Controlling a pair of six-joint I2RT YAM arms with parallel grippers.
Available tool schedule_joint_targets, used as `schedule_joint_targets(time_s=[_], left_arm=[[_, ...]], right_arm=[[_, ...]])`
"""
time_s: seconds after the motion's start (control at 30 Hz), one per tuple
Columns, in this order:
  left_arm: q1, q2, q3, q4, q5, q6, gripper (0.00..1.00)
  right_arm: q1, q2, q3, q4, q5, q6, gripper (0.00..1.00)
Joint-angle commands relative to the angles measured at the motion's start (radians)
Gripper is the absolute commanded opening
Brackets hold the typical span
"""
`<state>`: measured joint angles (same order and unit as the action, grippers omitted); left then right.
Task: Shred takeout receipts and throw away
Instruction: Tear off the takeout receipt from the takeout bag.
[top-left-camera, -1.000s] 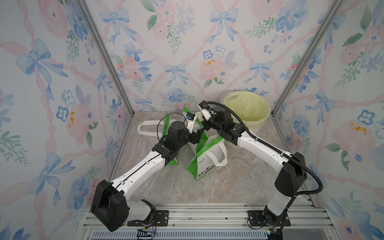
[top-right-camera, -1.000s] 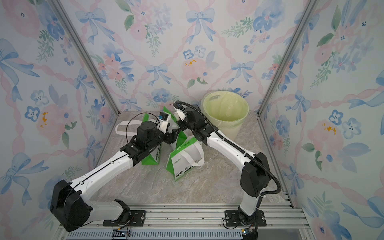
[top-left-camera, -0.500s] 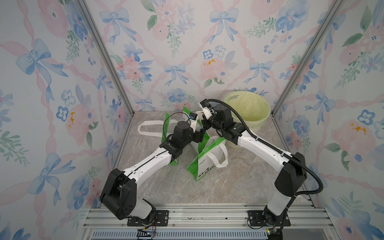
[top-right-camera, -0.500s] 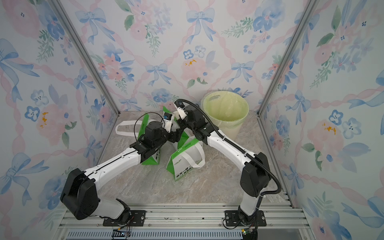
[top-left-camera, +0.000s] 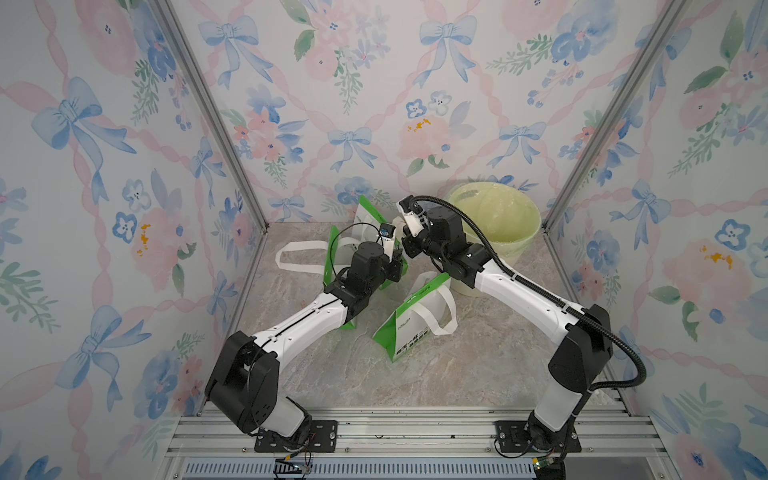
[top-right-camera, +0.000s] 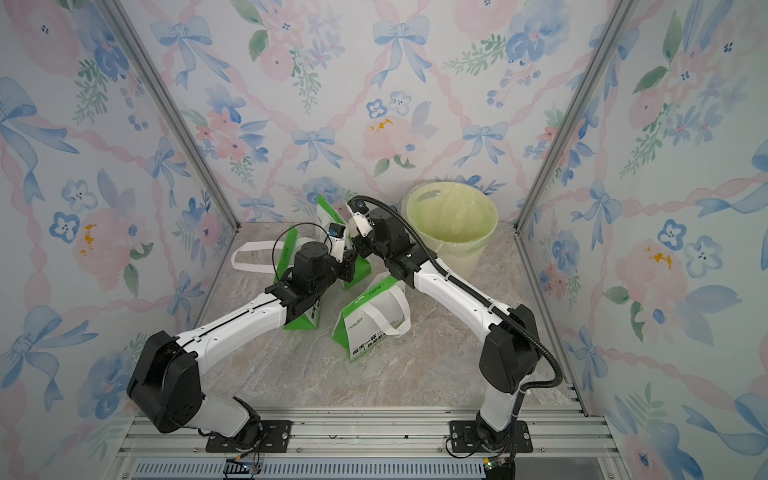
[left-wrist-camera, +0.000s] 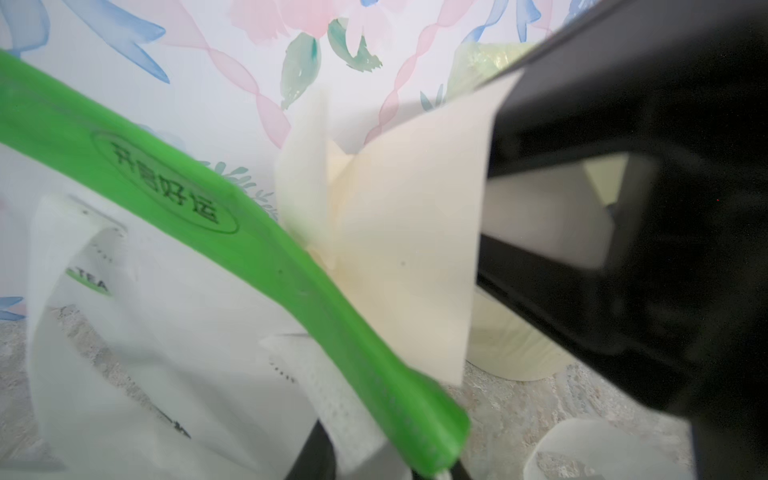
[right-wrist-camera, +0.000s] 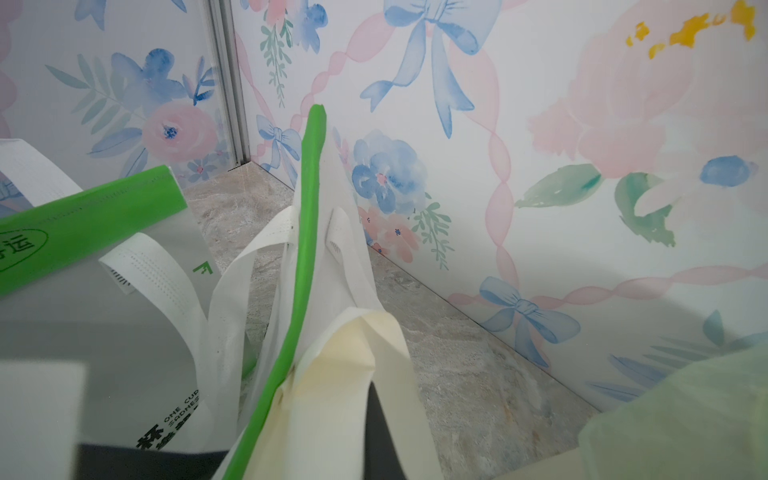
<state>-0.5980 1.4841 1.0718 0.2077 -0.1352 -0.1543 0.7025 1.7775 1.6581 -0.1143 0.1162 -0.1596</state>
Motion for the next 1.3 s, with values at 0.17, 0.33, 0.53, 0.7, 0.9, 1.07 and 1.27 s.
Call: schedule_joint_targets(time_s=[0.17,0.33,0.53,0.7,0.9,1.07,1.27], left_arm=[[0.012,0.022,-0.015,0.010,-0.038,0.012,0.08],[0.023,0.010,-0.024,0.009,-0.044,0.012,0.00],[0.030,0.007,-0.032,0.008,-0.055,0.010,0.00],[0.030,0.018,-0.044,0.007,-0.060,-0.005,0.00],[0.035,0.027,-0.060,0.005,-0.053,-0.031,0.00],[0.039,0.036,-0.058,0.000,-0.052,-0.038,0.00],[0.042,0.042,-0.044,-0.010,-0.046,-0.035,0.00]], right_arm=[[0.000,-0.036,0.030,0.021,-0.005,0.009,0.00],[-0.016,-0.045,0.001,0.015,0.004,-0.004,0.00],[-0.024,-0.051,-0.005,0.009,0.002,-0.004,0.00],[-0.037,-0.054,0.049,-0.008,0.017,-0.019,0.00],[-0.073,-0.076,0.088,-0.028,0.041,-0.059,0.00],[-0.083,-0.098,0.050,-0.027,0.036,-0.053,0.00],[-0.086,-0.108,0.039,-0.034,0.035,-0.057,0.00]])
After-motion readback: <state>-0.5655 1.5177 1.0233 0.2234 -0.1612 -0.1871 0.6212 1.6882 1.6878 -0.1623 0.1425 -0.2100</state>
